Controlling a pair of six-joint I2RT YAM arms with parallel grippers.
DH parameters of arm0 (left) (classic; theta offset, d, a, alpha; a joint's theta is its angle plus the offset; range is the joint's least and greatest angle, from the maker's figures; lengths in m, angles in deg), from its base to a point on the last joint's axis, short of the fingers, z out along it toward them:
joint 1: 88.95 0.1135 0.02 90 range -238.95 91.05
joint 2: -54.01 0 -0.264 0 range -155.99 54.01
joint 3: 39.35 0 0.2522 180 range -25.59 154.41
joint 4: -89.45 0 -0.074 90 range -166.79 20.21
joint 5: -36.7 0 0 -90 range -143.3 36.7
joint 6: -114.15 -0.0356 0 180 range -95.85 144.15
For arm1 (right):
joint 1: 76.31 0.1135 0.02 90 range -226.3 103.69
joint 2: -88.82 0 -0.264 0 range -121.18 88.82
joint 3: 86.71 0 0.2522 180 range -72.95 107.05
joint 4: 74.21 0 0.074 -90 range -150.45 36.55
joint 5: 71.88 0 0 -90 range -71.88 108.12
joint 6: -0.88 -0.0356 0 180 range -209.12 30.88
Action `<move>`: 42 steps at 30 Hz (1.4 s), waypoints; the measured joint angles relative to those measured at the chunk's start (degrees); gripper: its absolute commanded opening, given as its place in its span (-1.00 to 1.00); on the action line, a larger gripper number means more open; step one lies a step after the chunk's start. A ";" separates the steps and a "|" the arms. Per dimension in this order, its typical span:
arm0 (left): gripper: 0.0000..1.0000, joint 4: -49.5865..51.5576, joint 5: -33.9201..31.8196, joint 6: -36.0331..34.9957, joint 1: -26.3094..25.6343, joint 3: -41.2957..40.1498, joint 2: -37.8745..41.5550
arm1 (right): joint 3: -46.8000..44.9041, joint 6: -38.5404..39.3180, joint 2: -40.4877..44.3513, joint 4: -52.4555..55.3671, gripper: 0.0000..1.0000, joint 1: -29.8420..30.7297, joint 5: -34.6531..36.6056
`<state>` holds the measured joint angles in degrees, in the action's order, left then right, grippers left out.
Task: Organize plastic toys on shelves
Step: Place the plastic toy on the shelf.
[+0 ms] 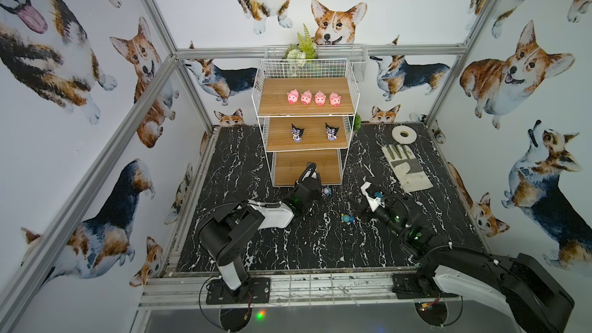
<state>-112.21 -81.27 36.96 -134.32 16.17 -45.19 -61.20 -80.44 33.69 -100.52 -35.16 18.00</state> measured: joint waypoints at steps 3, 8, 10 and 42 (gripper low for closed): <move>-0.20 -2.12 -1.75 -1.27 1.57 0.63 -1.51 | -0.83 0.02 1.01 1.55 0.61 -0.46 -0.26; -0.20 -2.91 -3.96 -1.29 3.76 0.72 -3.76 | -0.85 0.00 -0.22 2.05 0.63 -0.68 -0.76; -0.21 -2.56 -4.31 -1.20 4.50 1.25 -4.44 | -0.85 -0.02 -0.20 2.19 0.64 -0.68 -1.46; -0.02 -4.07 -5.31 1.07 10.47 1.62 -8.11 | -1.27 -0.15 -0.44 2.23 0.67 -1.03 -1.86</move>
<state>-116.28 -86.58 38.04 -123.85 17.78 -53.29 -62.47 -80.59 33.25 -98.29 -36.19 16.15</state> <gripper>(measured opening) 0.474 0.836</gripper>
